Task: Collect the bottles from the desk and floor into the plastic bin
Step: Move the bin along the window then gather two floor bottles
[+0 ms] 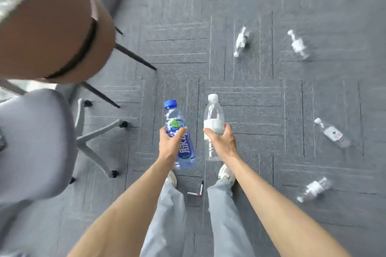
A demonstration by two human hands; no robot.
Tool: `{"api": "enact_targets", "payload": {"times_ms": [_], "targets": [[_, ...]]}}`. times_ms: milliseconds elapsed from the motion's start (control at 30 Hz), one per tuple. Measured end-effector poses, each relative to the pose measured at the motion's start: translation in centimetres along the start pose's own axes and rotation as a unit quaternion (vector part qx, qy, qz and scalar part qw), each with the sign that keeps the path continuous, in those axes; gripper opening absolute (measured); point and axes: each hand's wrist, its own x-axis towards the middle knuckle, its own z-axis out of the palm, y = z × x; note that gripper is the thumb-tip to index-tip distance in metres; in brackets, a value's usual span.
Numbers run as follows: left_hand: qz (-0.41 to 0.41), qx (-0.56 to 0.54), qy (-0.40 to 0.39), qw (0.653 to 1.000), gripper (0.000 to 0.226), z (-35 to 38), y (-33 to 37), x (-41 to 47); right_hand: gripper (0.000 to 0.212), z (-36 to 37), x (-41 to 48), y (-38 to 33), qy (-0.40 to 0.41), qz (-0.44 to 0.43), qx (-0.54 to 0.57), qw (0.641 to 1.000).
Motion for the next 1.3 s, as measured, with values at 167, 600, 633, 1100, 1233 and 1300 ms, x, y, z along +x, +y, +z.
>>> {"api": "enact_targets", "payload": {"times_ms": [167,600,633,1100,1233,1300], "targets": [[0.015,-0.065,0.056,0.996,0.050,-6.4,3.4,-6.1,0.055,0.6,-6.9,-6.0,-0.057,-0.073,-0.031,0.995],[0.010,-0.297,0.164,0.941,0.046,-26.5,-4.9,-18.3,0.044,15.0,-25.4,-8.3,-0.244,-0.207,-0.159,0.934],[0.000,-0.315,0.180,0.932,0.048,-28.4,-7.0,-19.3,0.044,16.8,-27.1,-7.3,-0.261,-0.213,-0.173,0.926],[-0.041,-0.474,0.344,0.810,0.031,-53.2,-37.5,-36.7,0.048,40.4,-52.3,14.7,-0.418,-0.261,-0.294,0.819],[-0.055,-0.507,0.398,0.763,0.037,-57.8,-44.6,-41.8,0.048,45.6,-59.3,20.1,-0.463,-0.285,-0.322,0.775],[-0.071,-0.523,0.424,0.736,0.051,-59.6,-48.0,-44.0,0.055,47.9,-62.6,22.3,-0.493,-0.289,-0.348,0.743]]}}
